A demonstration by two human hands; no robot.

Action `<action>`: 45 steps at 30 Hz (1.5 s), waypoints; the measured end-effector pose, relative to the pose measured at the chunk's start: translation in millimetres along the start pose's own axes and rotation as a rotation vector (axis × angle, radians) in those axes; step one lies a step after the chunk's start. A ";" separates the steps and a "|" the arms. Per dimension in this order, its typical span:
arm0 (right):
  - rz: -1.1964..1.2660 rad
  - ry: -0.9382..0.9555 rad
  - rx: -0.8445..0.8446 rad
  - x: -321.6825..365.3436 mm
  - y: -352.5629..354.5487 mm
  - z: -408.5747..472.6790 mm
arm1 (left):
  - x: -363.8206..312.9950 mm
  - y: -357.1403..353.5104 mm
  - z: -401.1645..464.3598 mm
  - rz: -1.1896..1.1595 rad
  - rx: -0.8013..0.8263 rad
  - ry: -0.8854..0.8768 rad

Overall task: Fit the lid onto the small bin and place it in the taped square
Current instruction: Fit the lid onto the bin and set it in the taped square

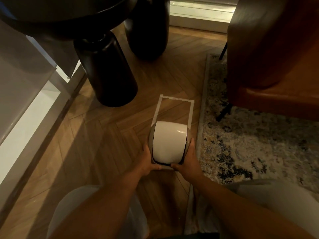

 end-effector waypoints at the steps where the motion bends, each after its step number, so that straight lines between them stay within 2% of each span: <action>1: 0.002 0.009 0.008 -2.7 -0.1 3.0 | 0.5 -0.7 3.0 -0.005 -0.002 -0.004; 8: -0.042 0.017 0.084 -15.7 -1.3 27.4 | -2.3 -1.9 28.9 -0.037 -0.003 -0.022; 15: -0.229 0.075 0.269 -21.0 8.0 63.3 | -5.5 -10.6 45.6 0.019 -0.015 -0.037; 22: -0.162 0.141 0.238 -20.5 6.6 65.4 | -5.3 -3.6 66.2 0.044 0.050 -0.040; 29: -0.165 0.139 0.287 -16.6 15.7 91.7 | -23.8 2.0 79.7 0.026 0.118 -0.047; 35: -0.190 0.093 0.201 -15.3 16.5 89.5 | -19.8 6.9 82.7 0.029 0.087 -0.056; 38: -0.084 0.023 0.245 -23.3 11.4 88.0 | -16.7 7.6 84.1 0.030 0.084 -0.065; 45: 0.016 0.077 0.262 -17.4 9.7 92.1 | -21.6 16.3 92.7 0.034 0.067 -0.083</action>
Point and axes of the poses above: each hand's wrist, its own z-axis towards the middle knuckle, its own y-axis out of the back of the hand, x = y × z, the point moved 4 cm from there along z, towards the middle knuckle, and after that the axes turned 12 degrees about -x, right-handed, at the moved point
